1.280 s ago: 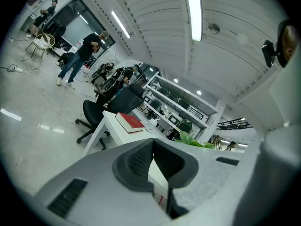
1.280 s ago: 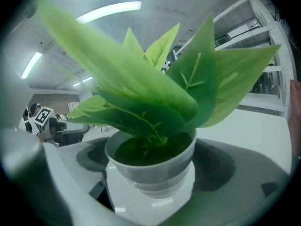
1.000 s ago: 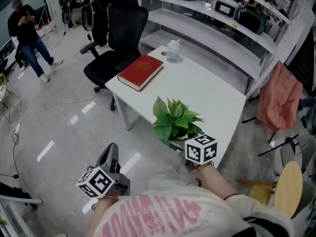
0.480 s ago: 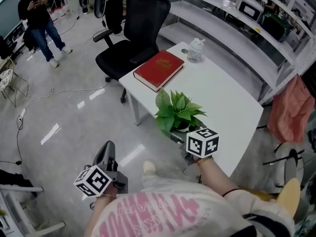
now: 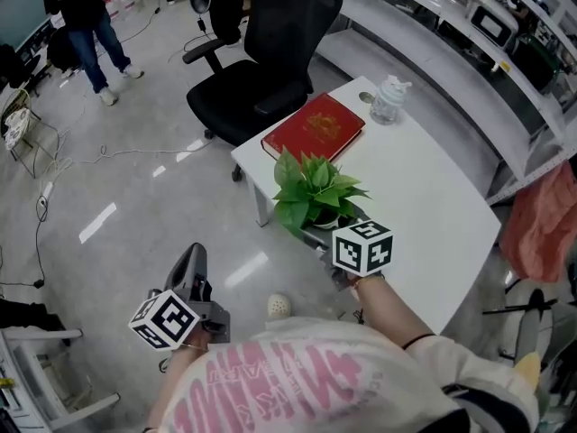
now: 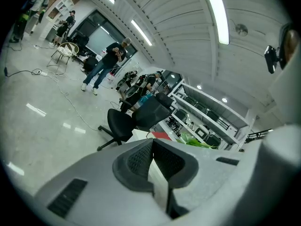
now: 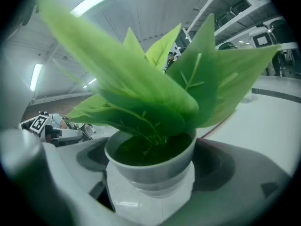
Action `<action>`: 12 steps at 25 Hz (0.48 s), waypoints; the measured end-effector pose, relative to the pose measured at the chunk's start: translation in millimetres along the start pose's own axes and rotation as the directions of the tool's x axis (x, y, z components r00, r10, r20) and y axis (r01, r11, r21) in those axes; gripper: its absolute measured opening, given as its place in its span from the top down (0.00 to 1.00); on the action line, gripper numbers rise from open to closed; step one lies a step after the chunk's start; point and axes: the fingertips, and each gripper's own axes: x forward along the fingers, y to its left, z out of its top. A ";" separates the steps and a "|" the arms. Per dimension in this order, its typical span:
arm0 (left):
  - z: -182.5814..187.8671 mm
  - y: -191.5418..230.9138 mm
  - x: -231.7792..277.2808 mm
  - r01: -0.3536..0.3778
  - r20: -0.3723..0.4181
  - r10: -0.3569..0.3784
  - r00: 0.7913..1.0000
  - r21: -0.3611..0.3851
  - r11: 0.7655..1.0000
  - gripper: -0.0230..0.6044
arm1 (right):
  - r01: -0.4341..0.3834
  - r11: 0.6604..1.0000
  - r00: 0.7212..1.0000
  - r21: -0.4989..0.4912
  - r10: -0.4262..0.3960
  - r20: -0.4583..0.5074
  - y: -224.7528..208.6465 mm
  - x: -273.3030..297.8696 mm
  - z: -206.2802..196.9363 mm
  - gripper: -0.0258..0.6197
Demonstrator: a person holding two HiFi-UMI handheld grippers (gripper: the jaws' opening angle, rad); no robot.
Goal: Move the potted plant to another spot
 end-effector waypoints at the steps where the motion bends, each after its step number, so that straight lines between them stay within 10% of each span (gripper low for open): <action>1: 3.5 2.1 4.0 -0.006 0.002 0.006 1.000 0.001 1.000 0.96 | -0.006 1.000 1.000 0.000 0.006 -0.003 -1.5 6.9 2.0 0.12; 12: 27.9 20.8 39.4 -0.041 0.013 0.041 0.999 0.005 0.999 0.96 | -0.040 0.999 0.999 -0.012 0.040 -0.020 -10.1 64.8 14.7 0.12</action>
